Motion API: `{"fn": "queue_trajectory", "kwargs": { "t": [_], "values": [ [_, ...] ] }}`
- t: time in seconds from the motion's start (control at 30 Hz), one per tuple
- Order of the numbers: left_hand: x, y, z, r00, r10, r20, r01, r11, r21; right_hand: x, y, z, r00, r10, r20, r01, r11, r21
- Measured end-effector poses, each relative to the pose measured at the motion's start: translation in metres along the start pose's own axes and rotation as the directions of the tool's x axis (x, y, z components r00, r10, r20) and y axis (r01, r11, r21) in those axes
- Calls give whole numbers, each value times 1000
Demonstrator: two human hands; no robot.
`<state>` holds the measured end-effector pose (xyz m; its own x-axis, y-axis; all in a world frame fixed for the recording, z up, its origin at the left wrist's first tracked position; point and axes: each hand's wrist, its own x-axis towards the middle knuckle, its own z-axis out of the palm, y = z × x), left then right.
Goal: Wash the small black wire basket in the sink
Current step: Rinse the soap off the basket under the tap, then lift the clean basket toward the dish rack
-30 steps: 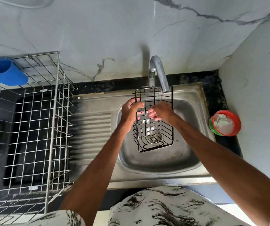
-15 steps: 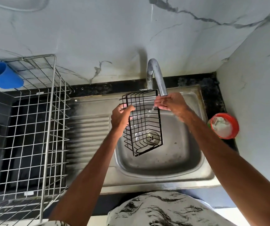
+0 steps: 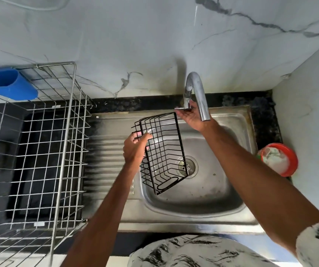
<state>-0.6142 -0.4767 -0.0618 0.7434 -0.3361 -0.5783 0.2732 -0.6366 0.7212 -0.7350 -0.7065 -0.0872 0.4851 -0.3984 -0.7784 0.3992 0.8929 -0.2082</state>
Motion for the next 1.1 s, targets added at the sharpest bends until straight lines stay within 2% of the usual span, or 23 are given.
{"fn": "queue_trajectory", "kwargs": {
  "t": [0.17, 0.3, 0.47, 0.57, 0.6, 0.67, 0.73, 0.83, 0.9, 1.0, 1.1],
  "values": [
    [5, 2, 1, 999, -44, -1, 43, 999, -32, -4, -3, -2, 999, 27, 37, -27, 1000, -1],
    [4, 7, 3, 999, -48, 11, 48, 997, -54, -24, -8, 7, 996, 73, 46, -77, 993, 91],
    [2, 11, 2, 998, -43, 35, 44, 998, -51, -58, -13, 14, 994, 78, 79, -97, 953, 287],
    [-7, 17, 0, 997, -36, 67, 39, 998, -42, -73, -5, -2, 991, 82, 103, -109, 947, 301],
    [-13, 22, -1, 996, -35, 80, 39, 998, -46, -78, 0, -9, 993, 81, 92, -100, 966, 239],
    [-27, 31, 0, 992, -37, 117, 43, 998, -49, -85, 9, -29, 997, 55, 50, -55, 998, -7],
    [-44, 37, -1, 990, -44, 137, 49, 998, -30, -95, 19, -52, 999, -13, 31, 22, 960, -280],
    [-62, 38, 2, 992, -38, 124, 40, 999, -17, -120, 38, -71, 991, -100, 91, 135, 775, -618],
    [-73, 37, 3, 992, -50, 120, 57, 997, -58, -140, 53, -72, 979, -112, 168, 201, 617, -761],
    [-91, 40, 5, 988, -56, 144, 71, 992, -100, -165, 70, -62, 950, -103, 294, 310, 413, -857],
    [-109, 46, 3, 974, -41, 225, 72, 988, -135, -187, 82, -52, 917, -112, 383, 398, 300, -867]
  ]
}}
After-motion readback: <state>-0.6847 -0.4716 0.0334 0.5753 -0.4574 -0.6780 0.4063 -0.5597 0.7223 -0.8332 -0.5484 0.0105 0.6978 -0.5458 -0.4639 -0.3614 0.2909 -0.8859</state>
